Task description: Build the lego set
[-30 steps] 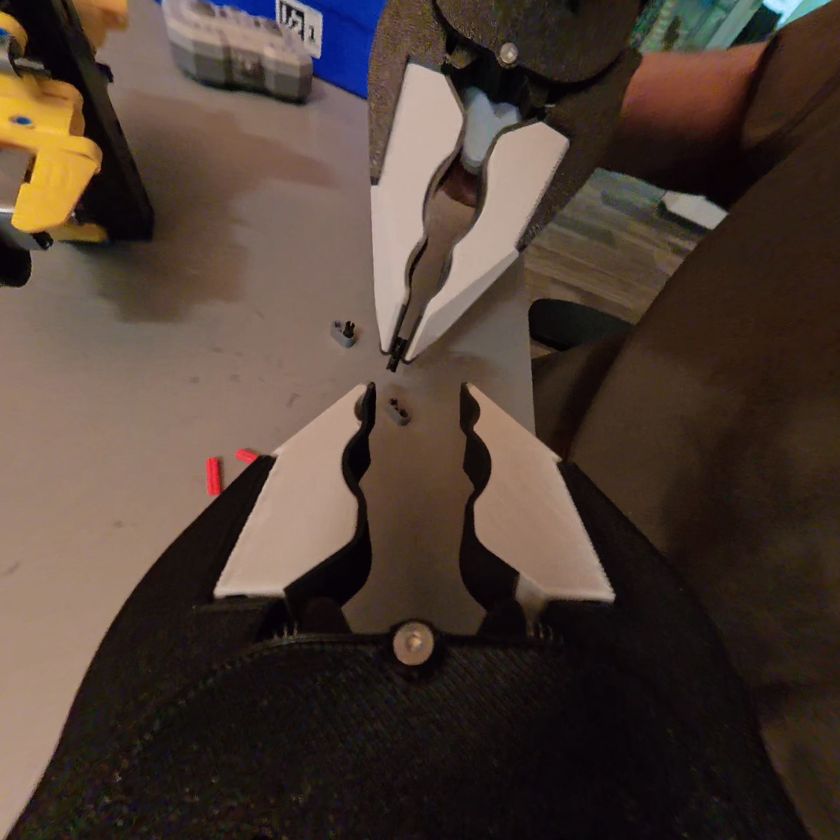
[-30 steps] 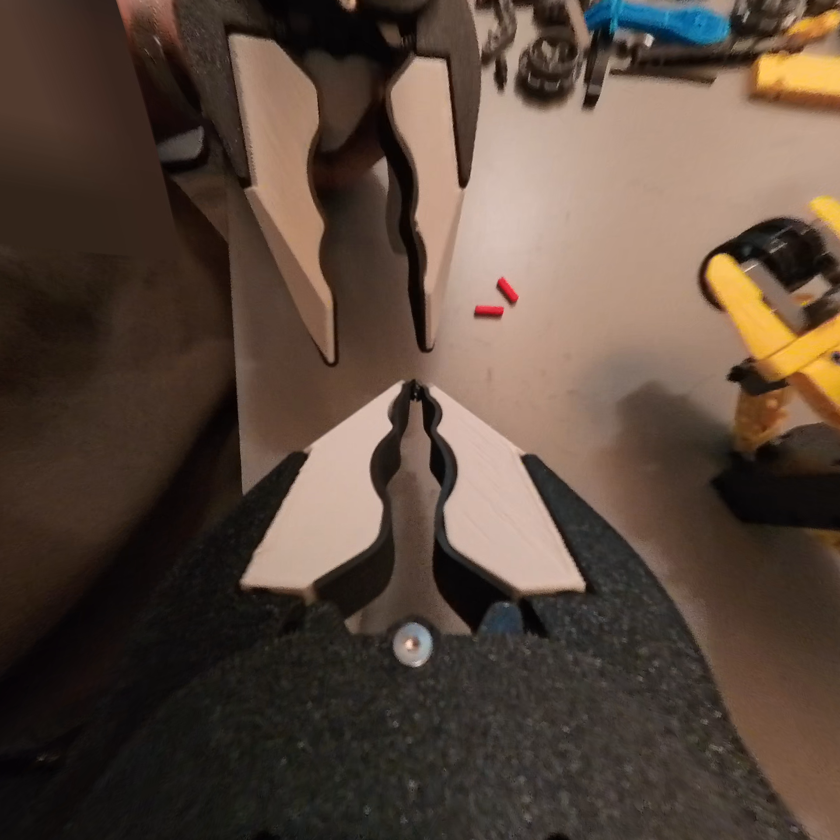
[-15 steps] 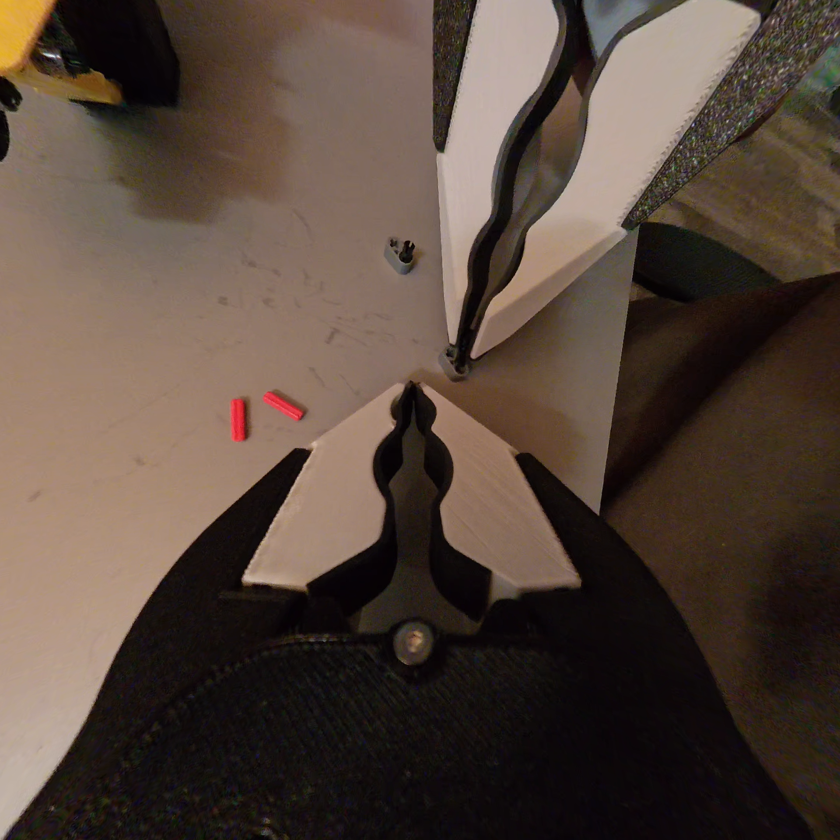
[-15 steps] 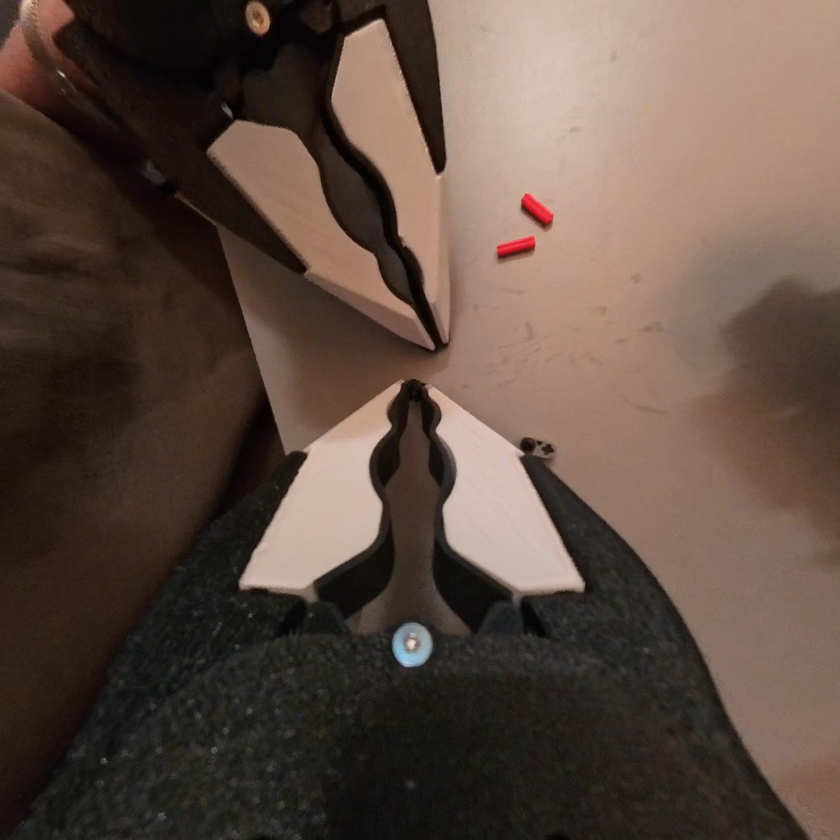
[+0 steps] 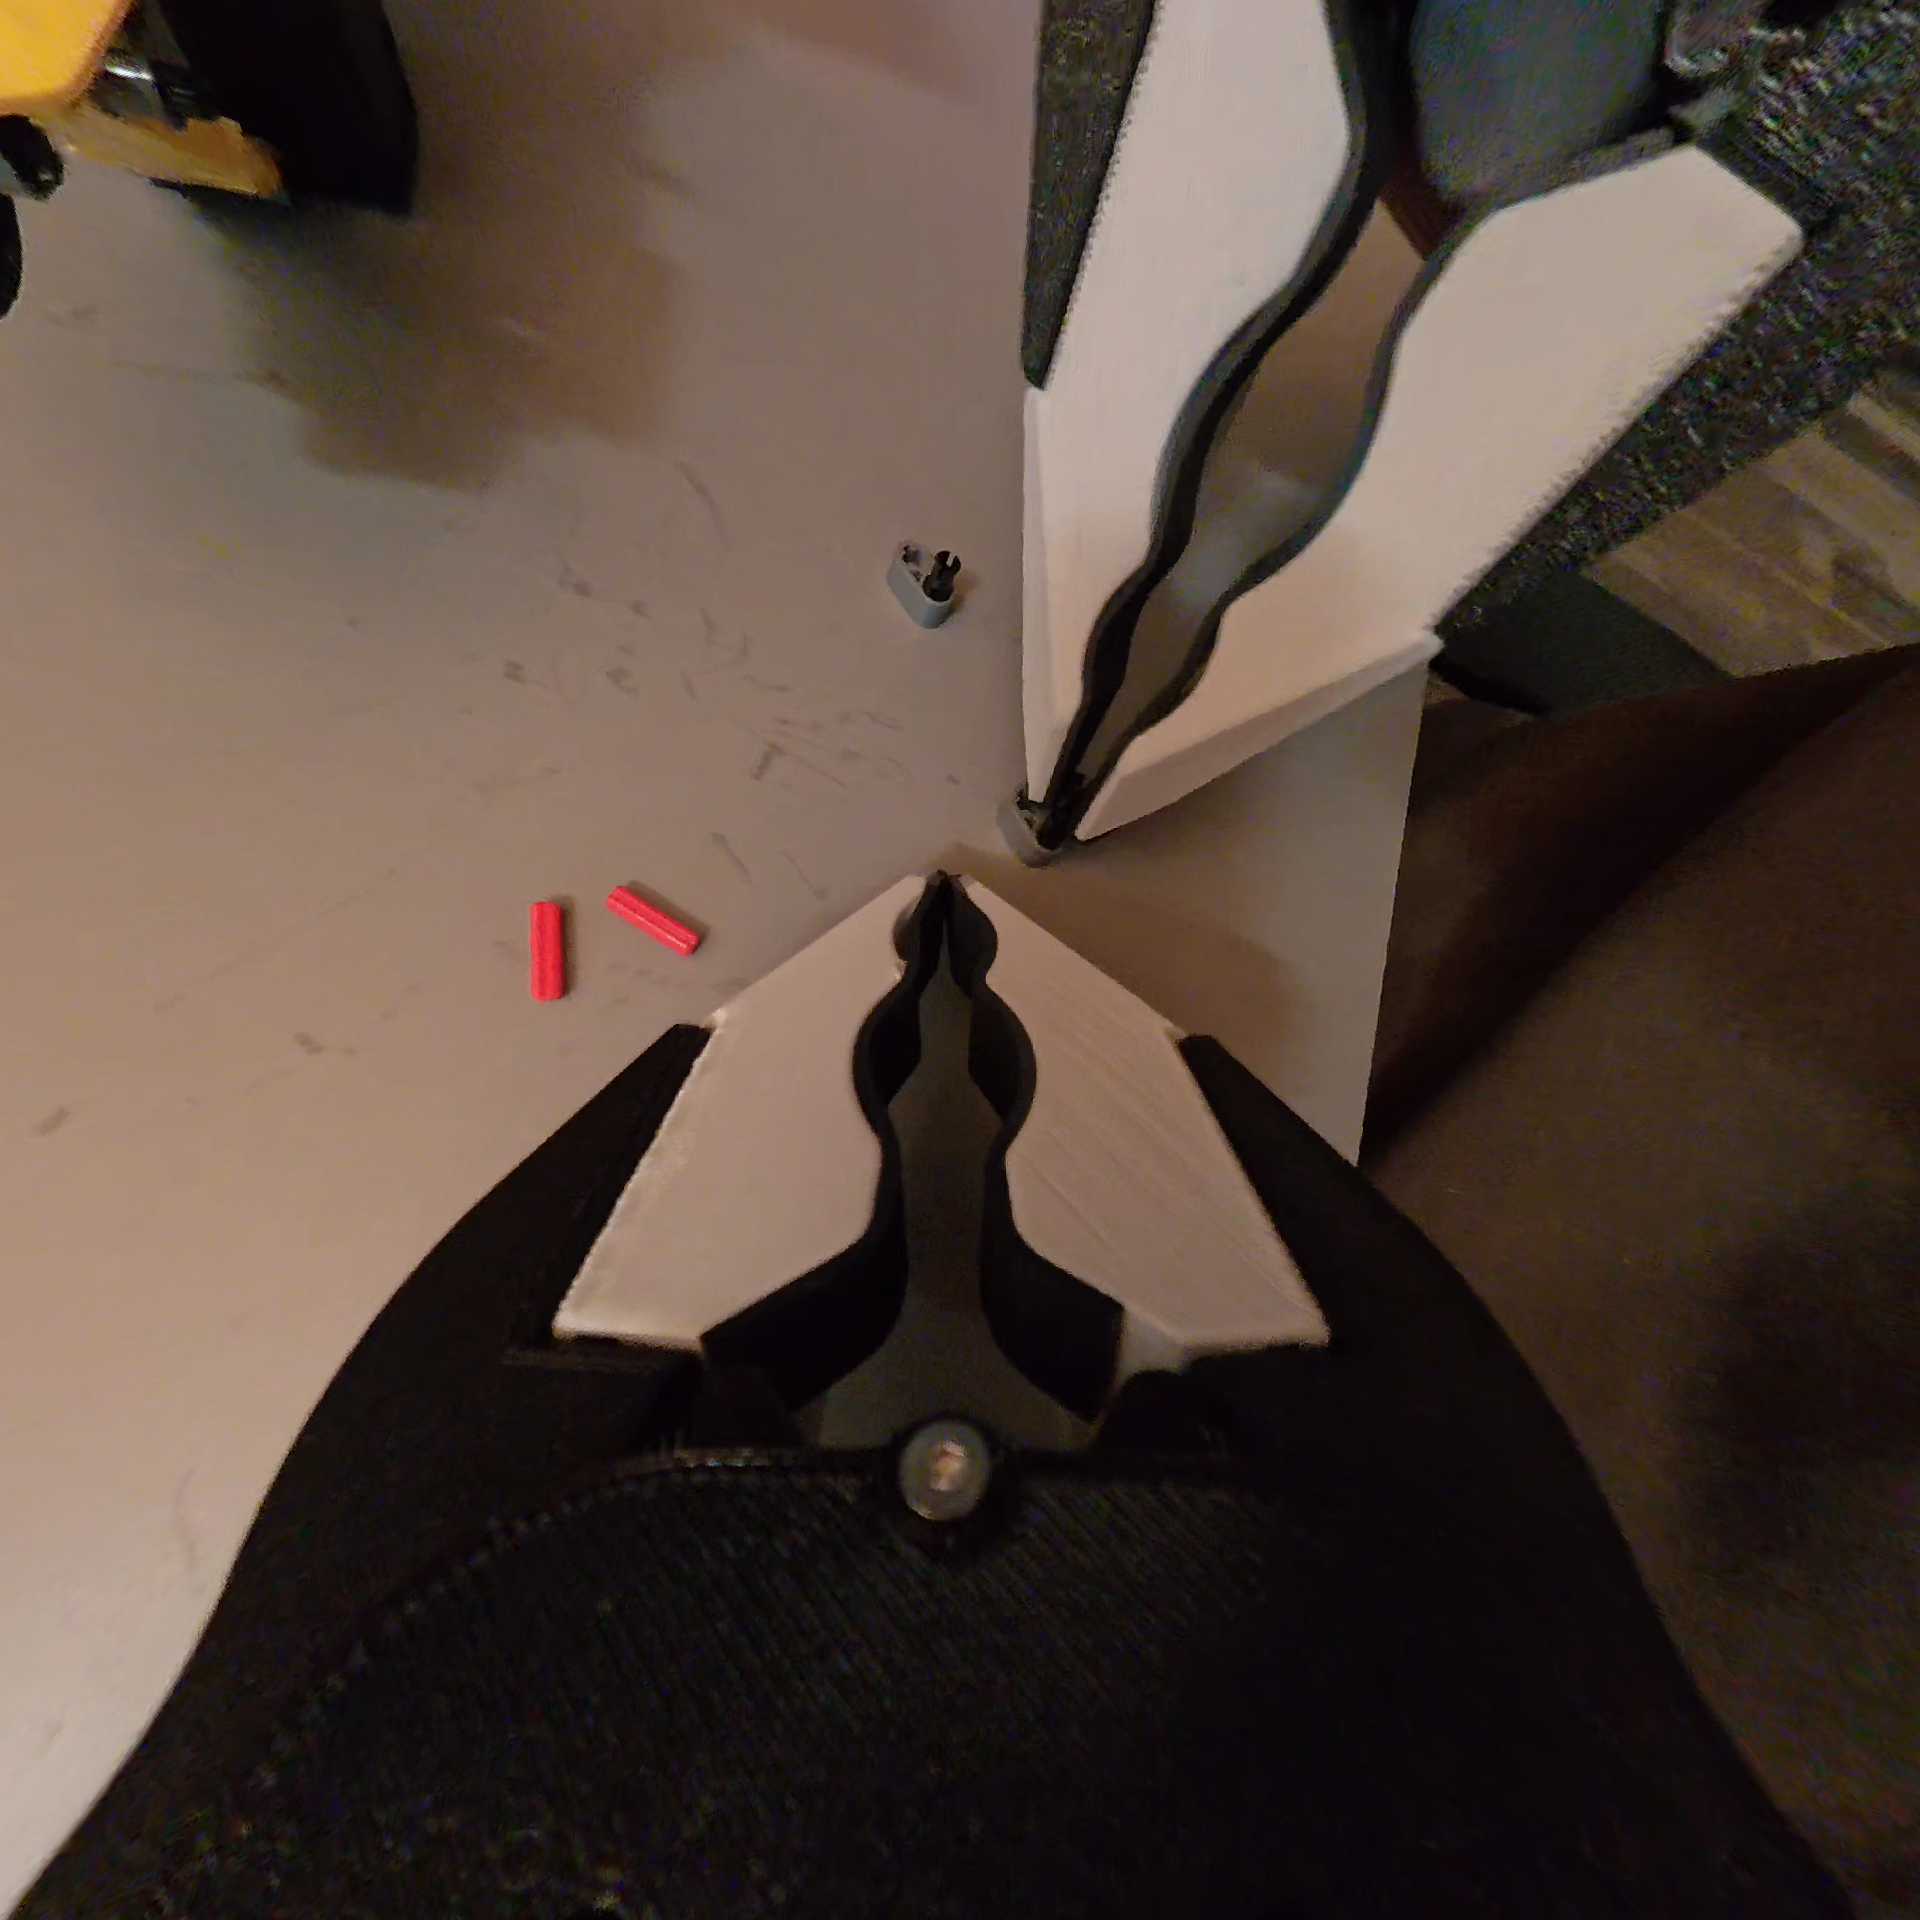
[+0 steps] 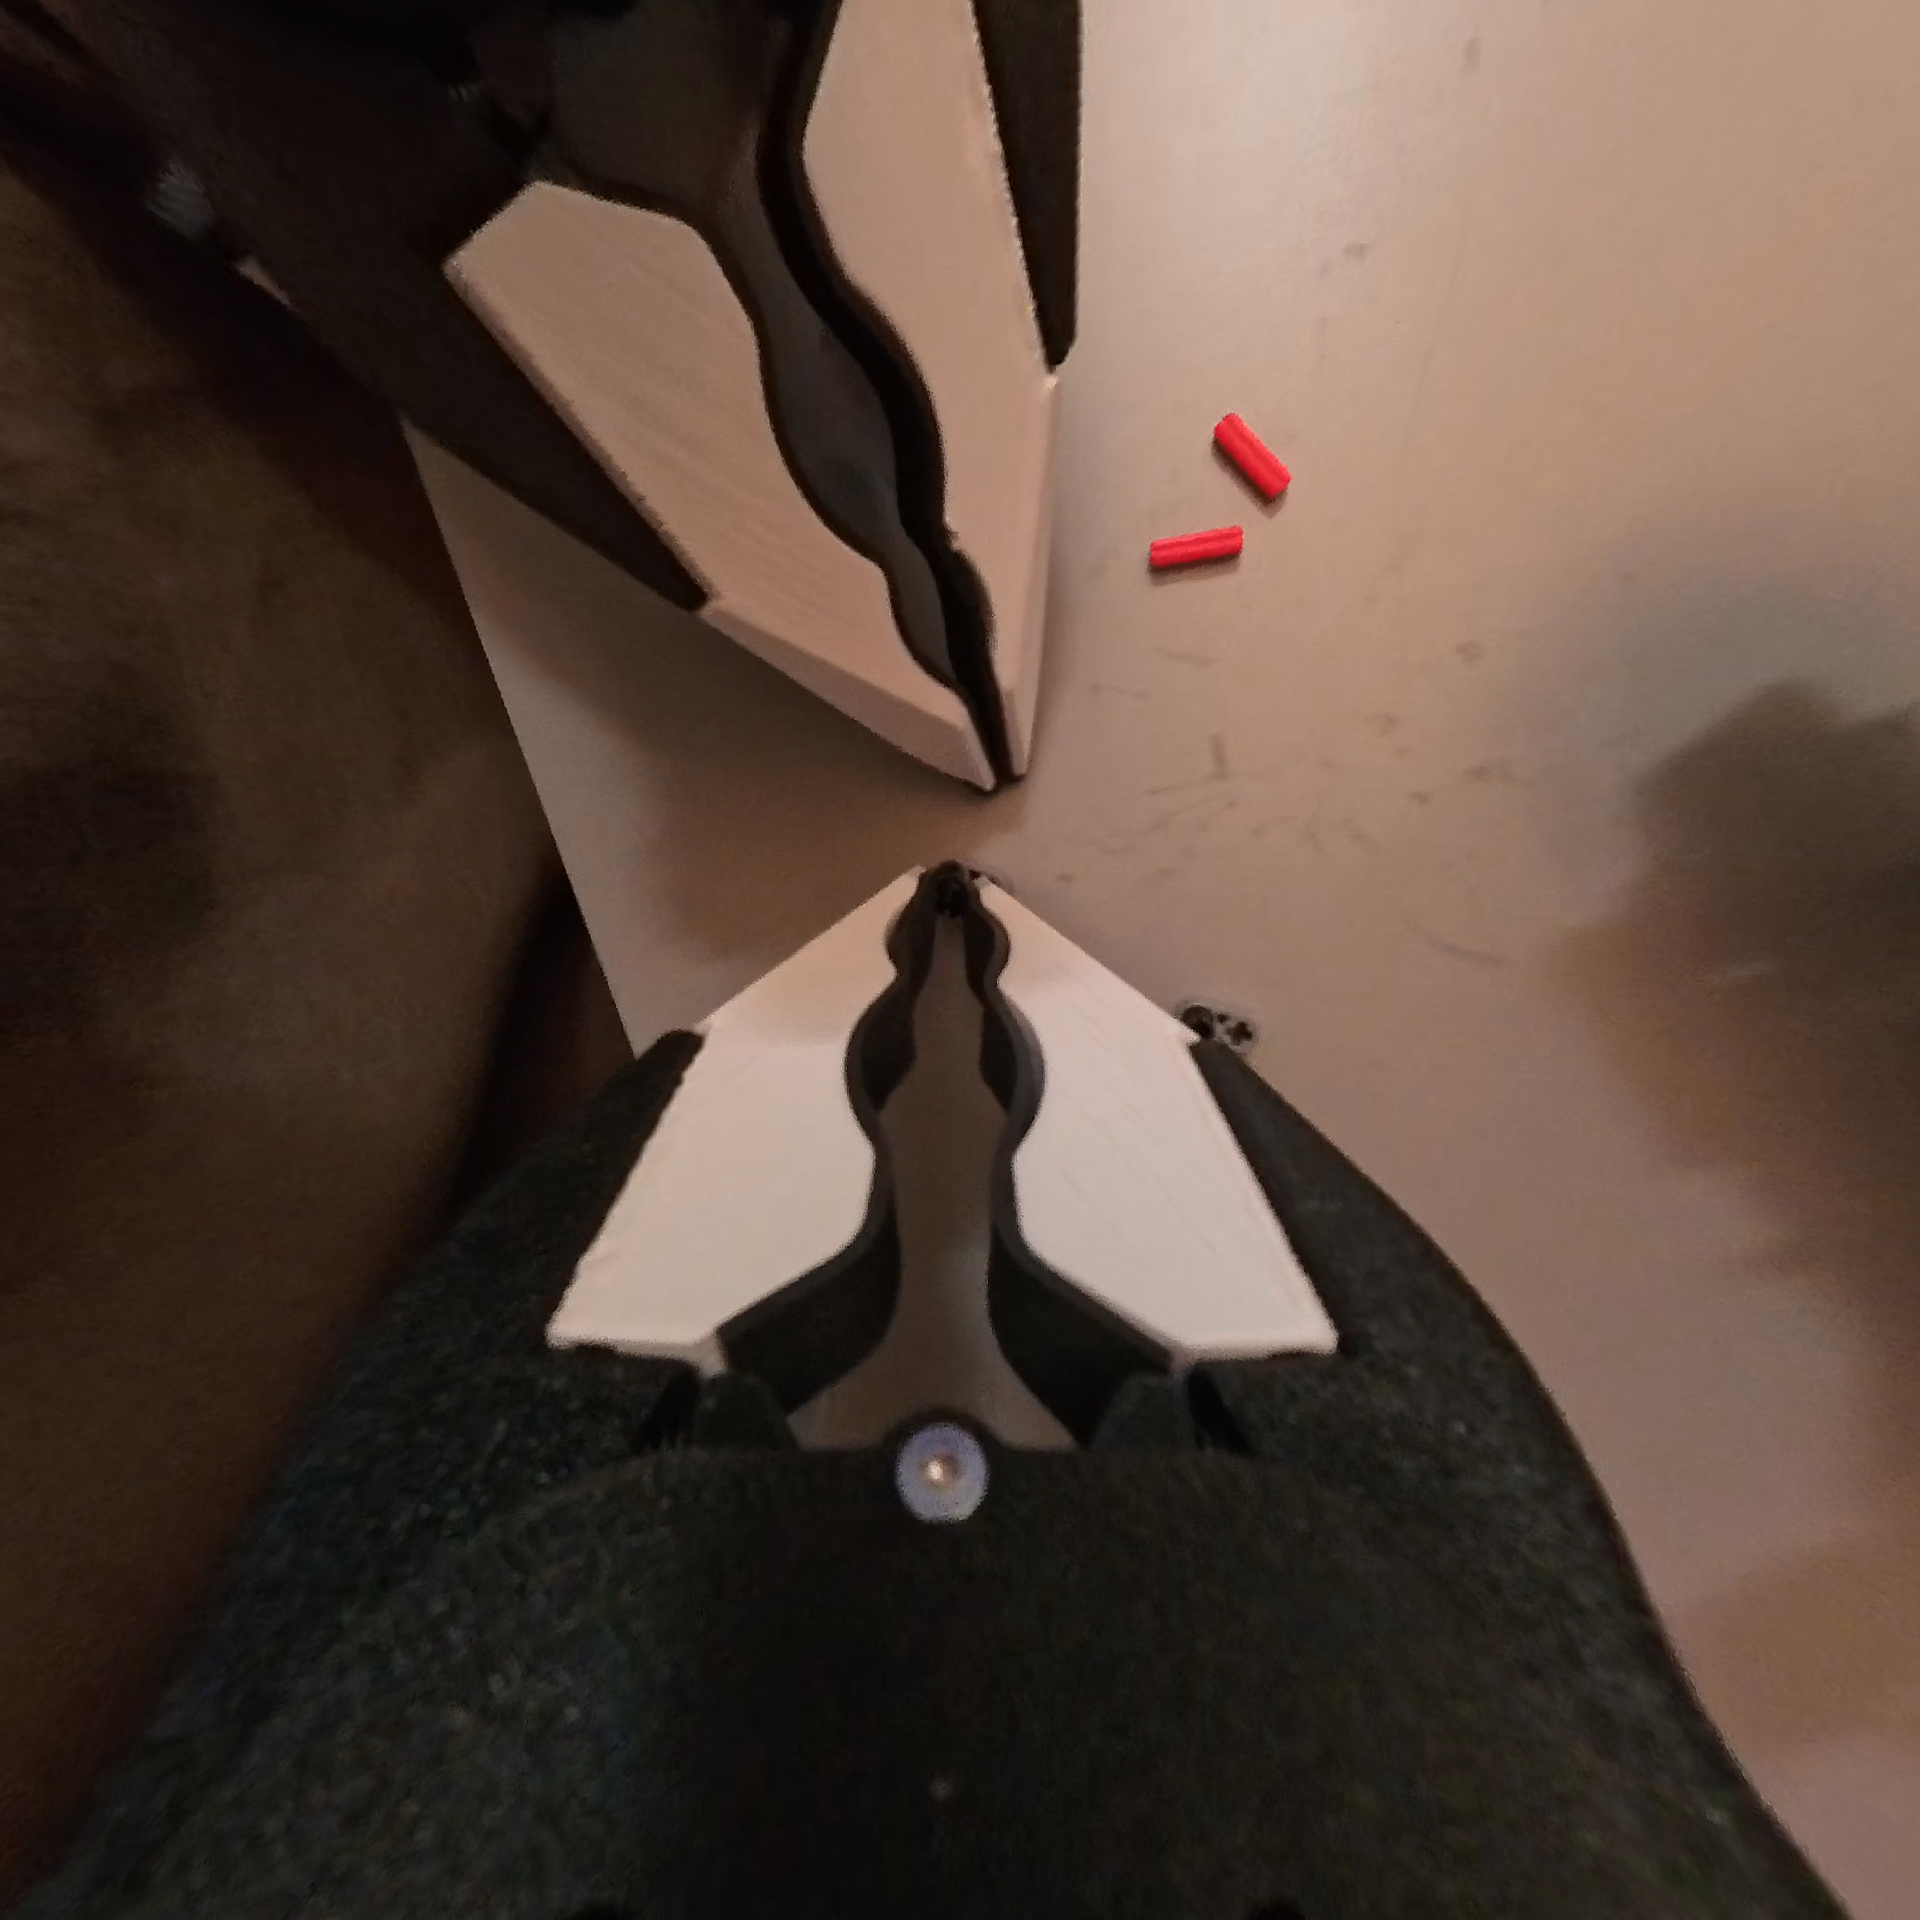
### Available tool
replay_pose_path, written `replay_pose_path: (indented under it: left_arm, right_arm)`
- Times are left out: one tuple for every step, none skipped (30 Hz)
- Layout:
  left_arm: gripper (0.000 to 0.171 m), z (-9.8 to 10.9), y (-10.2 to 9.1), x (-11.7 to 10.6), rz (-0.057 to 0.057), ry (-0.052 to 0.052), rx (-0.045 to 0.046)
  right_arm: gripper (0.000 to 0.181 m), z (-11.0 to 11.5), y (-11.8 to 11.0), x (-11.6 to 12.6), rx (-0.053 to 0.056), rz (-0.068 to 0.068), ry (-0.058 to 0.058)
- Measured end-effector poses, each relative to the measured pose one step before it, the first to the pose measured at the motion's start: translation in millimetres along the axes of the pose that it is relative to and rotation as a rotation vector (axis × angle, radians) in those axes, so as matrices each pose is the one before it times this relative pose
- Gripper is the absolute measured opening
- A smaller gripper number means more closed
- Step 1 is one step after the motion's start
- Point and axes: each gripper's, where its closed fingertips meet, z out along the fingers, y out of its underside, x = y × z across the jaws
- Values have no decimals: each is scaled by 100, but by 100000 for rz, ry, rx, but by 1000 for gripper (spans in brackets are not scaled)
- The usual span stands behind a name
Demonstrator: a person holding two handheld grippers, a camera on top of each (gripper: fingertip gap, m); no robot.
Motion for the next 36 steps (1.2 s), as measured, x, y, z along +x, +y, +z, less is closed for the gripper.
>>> replay_pose_path:
  left_arm:
    - [0, -65, -55, -217, -1346, -677, 483]
    - [0, -52, -52, -188, -1302, -475, 467]
    - [0, -53, -56, -113, -931, -130, 437]
    - [0, -49, -61, -26, -520, 216, 462]
    - [0, -44, -38, 10, -221, 242, 414]
    - [0, -40, -25, -17, -131, -8, 281]
    - [0, -14, -14, -19, -94, -149, 136]
    - [0, -14, -7, -10, 143, -231, 75]
    - [0, -3, 0, -24, 270, -466, 20]
    - [0, 9, 19, -32, 166, -442, -110]
    - [0, 10, 28, -21, 140, -256, -155]
    - [0, -2, 0, -5, 159, -172, 11]
    - [0, -16, -31, -19, -37, -139, 203]
    - [0, -42, -29, -51, -378, -143, 367]
    - [0, -66, -39, -35, -704, 205, 439]
    - [0, -79, -55, -26, -921, 416, 566]
    - [0, -91, -77, -40, -987, 491, 769]
    - [0, -98, -99, 16, -875, 803, 836]
    - [0, -96, -89, 23, -841, 890, 799]
    - [0, -93, -80, 1, -895, 762, 715]
    - [0, -67, -60, -9, -849, 650, 574]
    - [0, -61, -62, -3, -655, 556, 535]
    - [0, -51, -59, 6, -466, 443, 460]
    - [0, -29, -36, -11, -352, 195, 298]
    - [0, -33, -25, -11, -195, 101, 191]
    - [0, -11, -5, 12, -92, 100, 106]
    - [0, -5, 11, 10, -37, 51, -76]
    - [0, 1, 5, -18, -49, -71, 25]
    - [0, -6, -1, 2, -69, 32, 14]
    - [0, 9, 2, 3, -76, 54, -11]
    - [0, 4, 2, -7, -119, 50, -52]
    - [0, 11, 17, -8, -242, 170, -143]
    - [0, 7, 12, -2, -303, 237, -100]
    - [0, 8, -1, -15, -348, 176, 0]
    - [0, -21, -10, 6, -322, 296, 84]
    - [0, -19, -27, 6, -290, 367, 214]
  right_arm:
    - [4, -5, -9, -4, -1607, -1349, 1418]
    - [4, -2, -2, -16, -1630, -1447, 1481]
    - [4, 0, -15, -12, -1604, -1278, 1414]
    - [4, 3, -8, -4, -1591, -1080, 1264]
    - [4, -4, 1, -12, -1615, -900, 1005]
    - [4, 8, -5, 0, -1564, -771, 844]
    - [4, 2, -12, 13, -1460, -564, 690]
    - [4, 6, -11, 0, -1420, -369, 476]
    - [4, 6, -22, 6, -1322, -383, 373]
    - [4, 9, -6, 11, -1260, -359, 310]
    - [4, 6, -2, -2, -1219, -226, 233]
    - [4, 0, -17, -1, -1134, -229, 244]
    - [4, 10, -10, 6, -1026, -233, 249]
    - [4, 7, 2, 1, -962, -168, 211]
    - [4, 5, -7, 1, -799, -220, 296]
    - [4, 1, 1, -1, -607, -255, 345]
    - [4, 2, 10, 6, -467, -119, 222]
    - [4, 12, -5, 5, -209, 173, 37]
    - [4, 1, 7, -6, -135, 215, -117]
    - [4, 13, -2, 14, -60, 272, -241]
    - [4, 4, 1, 9, -42, 265, -190]
    - [4, 13, 11, 11, -135, -93, 71]
    - [4, 0, 15, -1, -279, -269, 313]
    - [4, 31, 2, 34, -374, -460, 767]
    - [3, 130, 68, 174, -879, -1297, 2044]
    - [2, 229, 155, 300, -1534, -2720, 3281]
    - [3, 4, 1, 50, -725, -2122, 1525]
    - [3, 1, -15, -13, -383, -1484, 500]
    - [3, 6, 0, 8, 113, -191, -149]
    - [3, -8, 1, 7, 393, 735, -871]
    - [3, 2, -12, 27, 604, 679, -937]
    - [3, 6, -5, 33, 541, 372, -531]
    - [3, 1, 0, 17, 254, -231, 95]
    - [3, -6, 0, 4, 100, -975, 785]
    - [4, 6, -9, -1, 196, -1427, 1293]
    - [4, -2, -31, 2, 529, -1813, 1506]
